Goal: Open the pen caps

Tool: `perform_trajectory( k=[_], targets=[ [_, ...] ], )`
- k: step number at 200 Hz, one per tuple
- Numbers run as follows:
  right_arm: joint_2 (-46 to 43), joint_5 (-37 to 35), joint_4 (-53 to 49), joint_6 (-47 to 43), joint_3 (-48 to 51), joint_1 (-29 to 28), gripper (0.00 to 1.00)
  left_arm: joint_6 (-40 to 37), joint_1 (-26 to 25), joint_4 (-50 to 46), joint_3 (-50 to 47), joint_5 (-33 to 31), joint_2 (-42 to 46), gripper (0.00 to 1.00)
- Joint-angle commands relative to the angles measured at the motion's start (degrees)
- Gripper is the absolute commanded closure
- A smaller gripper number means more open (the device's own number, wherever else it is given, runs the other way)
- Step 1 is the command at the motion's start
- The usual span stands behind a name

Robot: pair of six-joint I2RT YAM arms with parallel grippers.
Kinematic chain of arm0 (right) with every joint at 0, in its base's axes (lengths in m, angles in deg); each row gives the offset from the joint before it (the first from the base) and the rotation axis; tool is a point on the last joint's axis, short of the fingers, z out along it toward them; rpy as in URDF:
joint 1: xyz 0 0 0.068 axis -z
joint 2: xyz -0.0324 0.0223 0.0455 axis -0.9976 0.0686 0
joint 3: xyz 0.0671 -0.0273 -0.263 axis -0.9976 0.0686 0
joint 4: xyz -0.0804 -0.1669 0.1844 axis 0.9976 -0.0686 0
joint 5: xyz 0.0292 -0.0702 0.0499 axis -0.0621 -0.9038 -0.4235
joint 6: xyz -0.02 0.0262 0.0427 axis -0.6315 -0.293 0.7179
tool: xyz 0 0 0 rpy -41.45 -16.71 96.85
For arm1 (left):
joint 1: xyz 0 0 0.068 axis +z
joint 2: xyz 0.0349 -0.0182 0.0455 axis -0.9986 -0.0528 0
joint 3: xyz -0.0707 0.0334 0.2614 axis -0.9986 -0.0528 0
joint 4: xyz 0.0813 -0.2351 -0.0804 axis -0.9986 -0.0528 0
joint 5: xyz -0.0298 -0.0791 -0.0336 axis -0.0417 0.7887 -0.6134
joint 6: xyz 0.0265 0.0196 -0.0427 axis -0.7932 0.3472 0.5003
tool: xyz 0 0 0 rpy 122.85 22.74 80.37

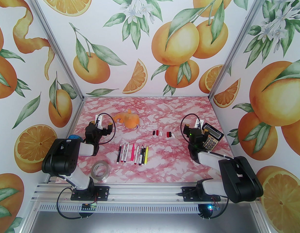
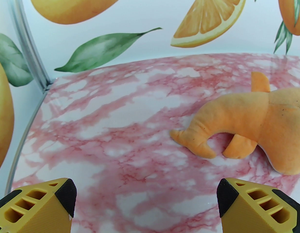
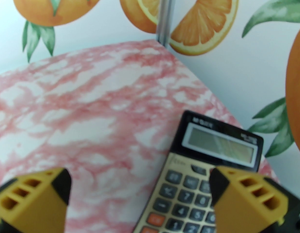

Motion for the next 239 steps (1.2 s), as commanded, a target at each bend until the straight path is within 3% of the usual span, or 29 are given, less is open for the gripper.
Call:
perform_trajectory(
  k=[1,13,32,74,84,101,133,198,239],
  targets=[
    [6.8,6.1,19.9,-3.0,4.2,0.1,0.00,0.5,0.0,-0.1,0.7,1.0,0.5,0.00],
    [11.3,5.3,28.8,-4.3,5.5,-0.3,0.00,0.5,0.0,-0.1,0.7,0.9,0.6,0.00],
    [7.9,4.6,16.4,-2.6,2.1,-0.4,0.00,0.5,0.0,0.0,0.7,0.8,0.6,0.00],
    [9.0,4.1,13.8,-2.5,-0.3,0.0,0.00,0.5,0.0,0.0,0.7,0.9,0.6,0.00],
    [8.6,6.0,12.0,-2.4,-0.7,0.2,0.00,0.5,0.0,-0.1,0.7,0.9,0.6,0.00],
    [8.6,18.3,12.9,-6.1,-0.3,1.2,0.00,0.5,0.0,-0.1,0.6,0.9,0.6,0.00],
    [8.4,17.3,8.5,-3.2,-2.3,2.8,0.00,0.5,-0.1,-0.1,0.7,0.9,0.6,0.00],
    [8.6,17.5,9.2,-2.8,-2.1,3.3,0.00,0.5,0.0,-0.1,0.7,0.9,0.6,0.00],
    [8.5,25.5,9.3,-3.1,-2.0,5.2,0.00,0.5,-0.1,-0.1,0.7,0.9,0.6,0.00]
  ],
)
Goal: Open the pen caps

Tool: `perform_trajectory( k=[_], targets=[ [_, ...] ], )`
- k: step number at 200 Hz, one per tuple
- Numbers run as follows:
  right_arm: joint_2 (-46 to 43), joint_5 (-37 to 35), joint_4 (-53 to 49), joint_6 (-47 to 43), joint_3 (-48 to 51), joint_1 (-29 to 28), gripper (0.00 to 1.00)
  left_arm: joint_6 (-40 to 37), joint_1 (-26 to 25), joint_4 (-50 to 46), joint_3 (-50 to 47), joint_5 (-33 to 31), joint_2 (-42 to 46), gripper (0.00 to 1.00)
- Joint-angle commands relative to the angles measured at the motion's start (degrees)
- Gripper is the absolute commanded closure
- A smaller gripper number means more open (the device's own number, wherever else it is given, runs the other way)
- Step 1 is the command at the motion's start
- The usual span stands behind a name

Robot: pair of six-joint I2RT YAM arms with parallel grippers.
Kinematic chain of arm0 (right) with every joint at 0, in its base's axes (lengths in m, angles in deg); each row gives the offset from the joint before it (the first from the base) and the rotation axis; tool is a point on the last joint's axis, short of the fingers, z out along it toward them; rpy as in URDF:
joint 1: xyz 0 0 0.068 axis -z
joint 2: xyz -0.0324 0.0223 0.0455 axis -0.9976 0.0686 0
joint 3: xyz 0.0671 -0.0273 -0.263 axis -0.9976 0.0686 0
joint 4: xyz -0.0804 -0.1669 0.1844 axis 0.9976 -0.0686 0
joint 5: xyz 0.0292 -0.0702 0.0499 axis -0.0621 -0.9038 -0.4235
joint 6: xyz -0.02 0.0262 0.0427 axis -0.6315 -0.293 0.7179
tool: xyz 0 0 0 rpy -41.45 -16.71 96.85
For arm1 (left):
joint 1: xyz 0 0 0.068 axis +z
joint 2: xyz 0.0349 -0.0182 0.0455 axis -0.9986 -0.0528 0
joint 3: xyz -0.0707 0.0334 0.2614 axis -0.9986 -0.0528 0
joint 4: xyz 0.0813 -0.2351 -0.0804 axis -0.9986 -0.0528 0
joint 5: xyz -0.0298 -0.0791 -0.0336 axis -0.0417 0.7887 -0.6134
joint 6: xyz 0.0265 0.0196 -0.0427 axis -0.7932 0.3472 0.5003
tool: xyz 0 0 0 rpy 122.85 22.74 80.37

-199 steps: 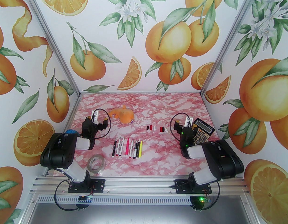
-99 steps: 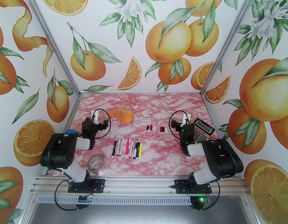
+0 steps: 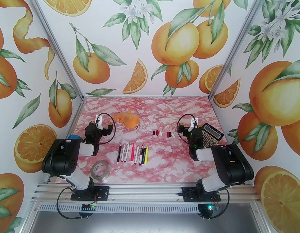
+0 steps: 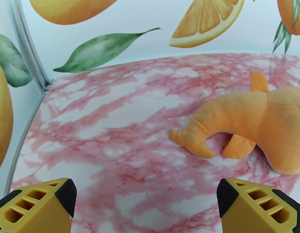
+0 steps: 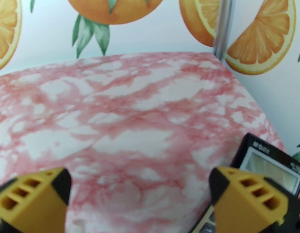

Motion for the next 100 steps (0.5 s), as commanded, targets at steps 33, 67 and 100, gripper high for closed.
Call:
perform_trajectory(
  k=[33,67,100],
  targets=[
    [-0.6,4.8,-0.9,0.5,-1.4,1.6,0.00,0.5,-0.1,0.0,0.7,0.5,0.6,0.00],
    [-0.6,4.8,-0.9,0.5,-1.4,1.7,0.00,0.4,-0.1,-0.1,0.8,0.5,0.5,0.00],
    [-0.6,4.8,-0.9,0.5,-1.5,1.7,0.00,0.4,-0.1,-0.2,0.7,0.5,0.6,0.00]
  ],
)
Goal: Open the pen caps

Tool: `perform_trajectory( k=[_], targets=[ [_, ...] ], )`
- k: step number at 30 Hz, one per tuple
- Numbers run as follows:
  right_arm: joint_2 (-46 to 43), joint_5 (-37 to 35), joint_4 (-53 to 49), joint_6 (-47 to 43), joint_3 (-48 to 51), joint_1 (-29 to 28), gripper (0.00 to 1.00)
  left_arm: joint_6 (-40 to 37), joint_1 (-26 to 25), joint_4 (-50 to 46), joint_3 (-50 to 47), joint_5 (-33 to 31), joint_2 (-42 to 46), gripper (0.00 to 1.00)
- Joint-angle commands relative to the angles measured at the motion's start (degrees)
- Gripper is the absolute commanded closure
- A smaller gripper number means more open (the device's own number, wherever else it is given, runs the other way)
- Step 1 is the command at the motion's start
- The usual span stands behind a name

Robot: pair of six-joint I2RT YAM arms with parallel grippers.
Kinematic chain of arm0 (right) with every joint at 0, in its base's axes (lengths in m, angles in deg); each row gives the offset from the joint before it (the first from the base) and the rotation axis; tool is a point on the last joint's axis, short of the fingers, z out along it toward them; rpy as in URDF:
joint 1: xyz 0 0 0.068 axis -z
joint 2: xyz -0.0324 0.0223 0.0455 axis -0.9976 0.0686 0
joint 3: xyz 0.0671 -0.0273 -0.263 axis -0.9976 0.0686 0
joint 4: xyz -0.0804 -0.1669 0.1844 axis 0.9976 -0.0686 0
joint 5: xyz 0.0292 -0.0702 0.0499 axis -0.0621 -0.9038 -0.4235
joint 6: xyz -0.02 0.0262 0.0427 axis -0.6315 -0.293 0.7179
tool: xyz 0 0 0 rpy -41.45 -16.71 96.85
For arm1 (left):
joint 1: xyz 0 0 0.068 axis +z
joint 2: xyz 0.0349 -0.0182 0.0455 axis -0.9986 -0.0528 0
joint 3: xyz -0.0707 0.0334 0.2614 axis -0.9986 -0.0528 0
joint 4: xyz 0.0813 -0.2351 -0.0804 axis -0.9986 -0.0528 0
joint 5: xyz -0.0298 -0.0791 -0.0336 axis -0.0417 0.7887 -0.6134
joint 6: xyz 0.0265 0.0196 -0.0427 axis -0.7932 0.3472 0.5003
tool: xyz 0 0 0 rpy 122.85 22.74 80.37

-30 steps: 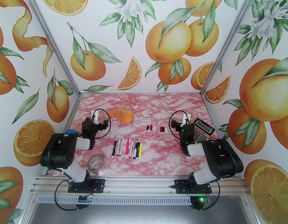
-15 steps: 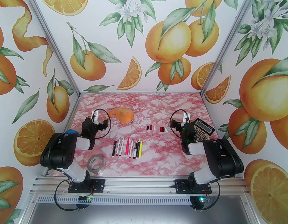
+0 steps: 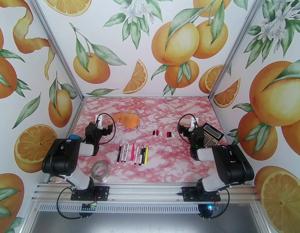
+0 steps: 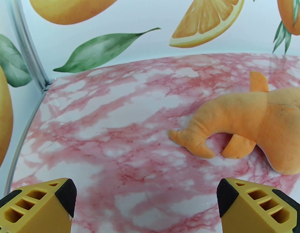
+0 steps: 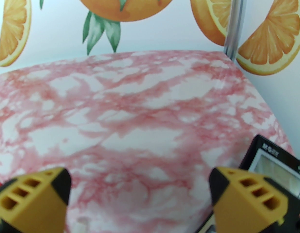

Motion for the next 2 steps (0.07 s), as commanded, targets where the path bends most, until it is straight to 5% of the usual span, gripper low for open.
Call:
perform_trajectory(
  k=[1,2],
  targets=[
    [-0.6,1.5,-0.4,0.5,-1.3,0.3,0.00,0.4,-0.1,-0.1,0.7,0.5,0.6,0.00],
    [-0.6,1.5,-0.4,0.4,-1.3,0.2,0.00,0.5,-0.1,-0.1,0.7,0.5,0.5,0.00]
  ],
)
